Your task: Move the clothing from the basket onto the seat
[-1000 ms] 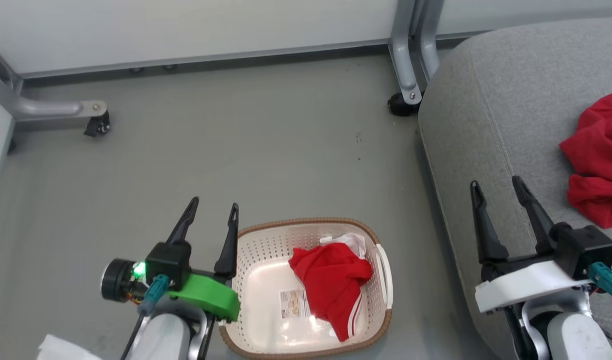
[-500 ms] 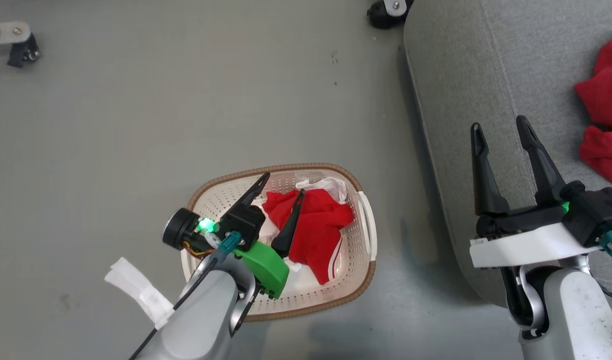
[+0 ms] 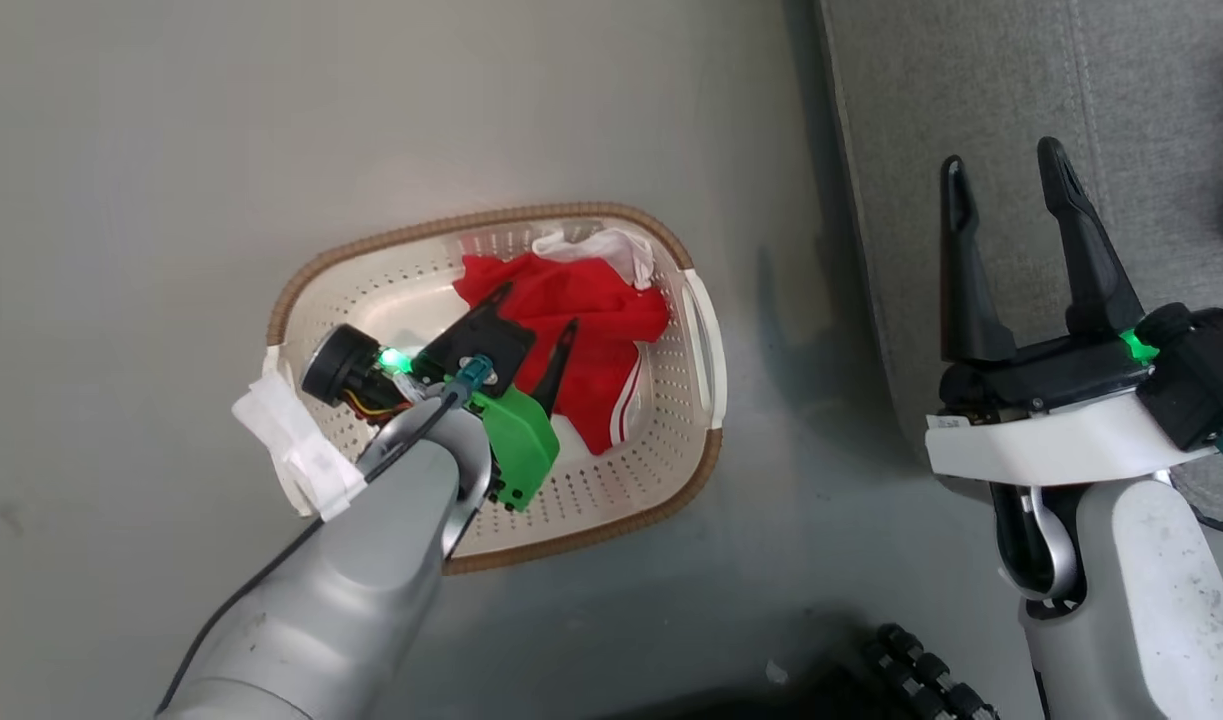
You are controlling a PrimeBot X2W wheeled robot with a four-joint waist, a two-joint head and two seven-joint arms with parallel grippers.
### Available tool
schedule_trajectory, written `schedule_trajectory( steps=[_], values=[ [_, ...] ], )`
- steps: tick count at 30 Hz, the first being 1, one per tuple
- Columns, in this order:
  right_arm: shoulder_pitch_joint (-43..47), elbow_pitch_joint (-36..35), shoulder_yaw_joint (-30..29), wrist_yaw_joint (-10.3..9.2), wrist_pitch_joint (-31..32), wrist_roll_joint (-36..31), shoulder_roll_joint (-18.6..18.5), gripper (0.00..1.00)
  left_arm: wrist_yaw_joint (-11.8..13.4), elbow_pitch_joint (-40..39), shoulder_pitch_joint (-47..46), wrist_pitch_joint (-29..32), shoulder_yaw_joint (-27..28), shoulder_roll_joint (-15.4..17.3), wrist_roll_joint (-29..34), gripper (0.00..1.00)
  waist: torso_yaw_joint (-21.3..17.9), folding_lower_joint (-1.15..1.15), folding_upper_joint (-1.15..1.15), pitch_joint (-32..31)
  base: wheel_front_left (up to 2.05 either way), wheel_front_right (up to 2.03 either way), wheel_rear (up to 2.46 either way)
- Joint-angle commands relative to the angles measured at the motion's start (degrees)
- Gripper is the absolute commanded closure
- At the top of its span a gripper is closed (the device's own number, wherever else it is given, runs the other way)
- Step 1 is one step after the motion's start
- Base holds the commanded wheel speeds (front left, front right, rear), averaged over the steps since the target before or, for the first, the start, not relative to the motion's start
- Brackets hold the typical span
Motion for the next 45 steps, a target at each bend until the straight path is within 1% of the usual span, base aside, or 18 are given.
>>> schedule_trajectory(
  steps=[1, 5, 8, 14, 22, 27, 33, 34, 35, 36, 39, 45],
  values=[
    [-1.55, 0.53, 0.58, -0.08, -0.67, 0.14, -0.01, 0.00, 0.25, 1.85, -2.31, -0.17, -0.11, 0.39, -0.33, 0.00, -4.00, -0.01, 0.00, 7.72, 0.00, 0.00, 0.00],
    [-3.20, 1.66, 1.56, -0.08, -1.83, 0.72, 0.00, 0.00, -0.49, 7.33, -5.88, -0.14, -0.17, 0.62, -0.39, 0.00, -5.73, -0.01, 0.00, 10.93, 0.00, 0.00, 0.00],
    [-4.38, 2.33, 2.46, -0.07, -2.61, 1.68, 0.00, 0.00, -0.27, 10.90, -8.28, 0.07, 0.26, 1.49, -0.72, 0.00, -7.07, -0.01, 0.00, 13.10, 0.00, 0.00, 0.00],
    [-6.15, 3.53, 4.31, -0.08, -3.57, 3.39, -0.02, 0.00, -0.53, 15.45, -12.21, 0.29, 0.44, 3.03, -0.94, 0.00, -9.45, -0.01, 0.00, 16.77, 0.00, 0.00, 0.00],
    [-7.26, 4.86, 5.97, -0.08, -3.92, 6.00, -0.01, 0.00, -0.86, 18.35, -16.00, 0.83, 0.45, 5.86, -1.16, 0.00, -12.07, -0.01, 0.00, 19.86, 0.00, 0.00, 0.00],
    [-6.66, 4.53, 6.16, -0.08, -3.95, 6.62, -0.01, 0.00, -1.47, 19.10, -17.16, 2.20, -0.68, 6.20, -0.53, 0.00, -12.22, -0.01, 0.00, 20.31, 0.00, 0.00, 0.00],
    [-5.52, 4.07, 5.90, -0.08, -3.96, 6.50, -0.02, 0.00, -2.24, 19.81, -17.79, 3.49, -1.29, 6.23, -1.21, 0.00, -12.41, -0.01, 0.00, 20.41, 0.00, 0.00, 0.00],
    [-5.43, 3.98, 5.85, -0.08, -3.96, 6.42, -0.02, 0.00, -2.46, 19.93, -17.83, 3.86, -1.37, 6.25, -1.37, 0.12, -12.45, -0.01, 0.00, 20.41, 0.00, 0.00, 0.00],
    [-5.38, 3.88, 5.81, -0.08, -3.96, 6.42, -0.02, 0.00, -2.50, 19.98, -18.01, 4.04, -1.45, 6.39, -1.48, 0.69, -12.49, -0.01, 0.00, 20.41, 0.00, 0.00, 0.00],
    [-5.24, 3.75, 5.78, -0.08, -3.96, 6.40, -0.02, 0.00, -2.62, 20.07, -18.00, 4.66, -1.59, 6.38, -1.52, 1.00, -12.53, -0.01, 0.00, 20.38, 0.00, 0.00, 0.00],
    [-4.52, 3.38, 5.54, -0.08, -3.96, 6.32, -0.02, 0.00, -2.56, 20.29, -18.11, 6.14, -1.91, 6.70, -1.54, 1.00, -12.59, -0.01, 0.00, 20.31, 0.00, 0.00, 0.00],
    [-3.89, 2.72, 5.13, -0.08, -3.97, 6.08, -0.02, 0.00, -2.30, 20.44, -17.91, 6.05, -2.20, 7.18, -1.95, 1.00, -12.73, -0.01, 0.00, 20.08, 0.00, 0.00, 0.00]
  ],
)
